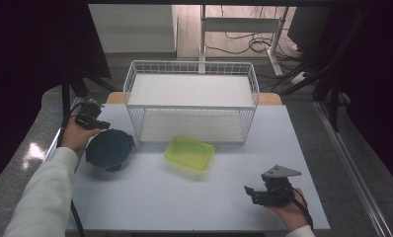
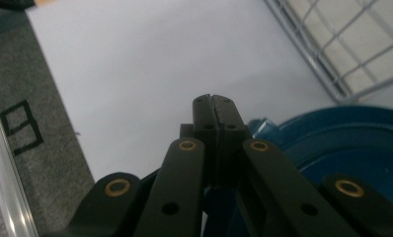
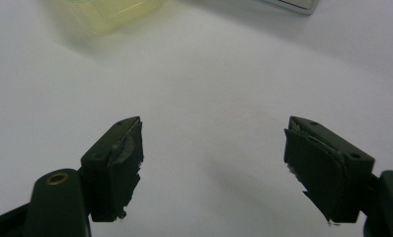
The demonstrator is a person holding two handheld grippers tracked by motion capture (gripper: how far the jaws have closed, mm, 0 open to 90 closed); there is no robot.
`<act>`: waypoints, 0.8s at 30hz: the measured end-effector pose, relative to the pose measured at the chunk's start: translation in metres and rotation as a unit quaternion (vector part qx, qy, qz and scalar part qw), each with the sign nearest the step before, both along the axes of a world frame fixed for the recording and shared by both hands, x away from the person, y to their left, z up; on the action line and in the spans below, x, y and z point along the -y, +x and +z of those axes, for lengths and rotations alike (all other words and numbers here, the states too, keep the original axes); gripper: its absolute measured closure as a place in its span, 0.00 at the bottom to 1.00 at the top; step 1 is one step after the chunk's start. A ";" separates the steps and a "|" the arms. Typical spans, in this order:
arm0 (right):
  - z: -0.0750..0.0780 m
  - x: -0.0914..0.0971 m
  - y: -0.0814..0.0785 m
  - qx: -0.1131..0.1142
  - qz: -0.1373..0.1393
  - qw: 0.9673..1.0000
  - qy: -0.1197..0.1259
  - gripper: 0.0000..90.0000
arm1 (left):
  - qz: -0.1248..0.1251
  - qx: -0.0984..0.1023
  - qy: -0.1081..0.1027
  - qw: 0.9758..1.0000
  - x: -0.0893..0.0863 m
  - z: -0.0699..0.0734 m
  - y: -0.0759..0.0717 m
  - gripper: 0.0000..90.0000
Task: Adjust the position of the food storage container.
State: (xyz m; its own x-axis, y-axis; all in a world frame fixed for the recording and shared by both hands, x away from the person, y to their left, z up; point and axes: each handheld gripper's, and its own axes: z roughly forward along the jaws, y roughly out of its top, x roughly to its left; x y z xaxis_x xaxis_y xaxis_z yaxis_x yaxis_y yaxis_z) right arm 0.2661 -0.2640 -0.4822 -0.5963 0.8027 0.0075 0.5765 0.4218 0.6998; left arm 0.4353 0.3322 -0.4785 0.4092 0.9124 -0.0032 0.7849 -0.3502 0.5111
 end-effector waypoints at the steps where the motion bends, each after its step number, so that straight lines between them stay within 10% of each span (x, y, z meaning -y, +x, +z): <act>1: 0.000 0.000 0.000 0.000 0.000 1.000 0.000 0.25 | 0.003 0.001 0.007 1.000 0.001 -0.001 0.000 1.00; 24: 0.001 -0.003 -0.001 0.002 0.004 1.000 -0.001 0.25 | -0.028 0.000 0.008 1.000 0.009 -0.001 -0.019 1.00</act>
State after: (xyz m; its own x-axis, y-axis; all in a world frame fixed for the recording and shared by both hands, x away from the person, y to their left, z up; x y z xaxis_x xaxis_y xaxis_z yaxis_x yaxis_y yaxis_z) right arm 0.2648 -0.2609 -0.4815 -0.6023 0.7982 0.0032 0.5700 0.4274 0.7017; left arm 0.4168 0.3231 -0.4795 0.4591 0.8883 0.0103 0.7643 -0.4008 0.5052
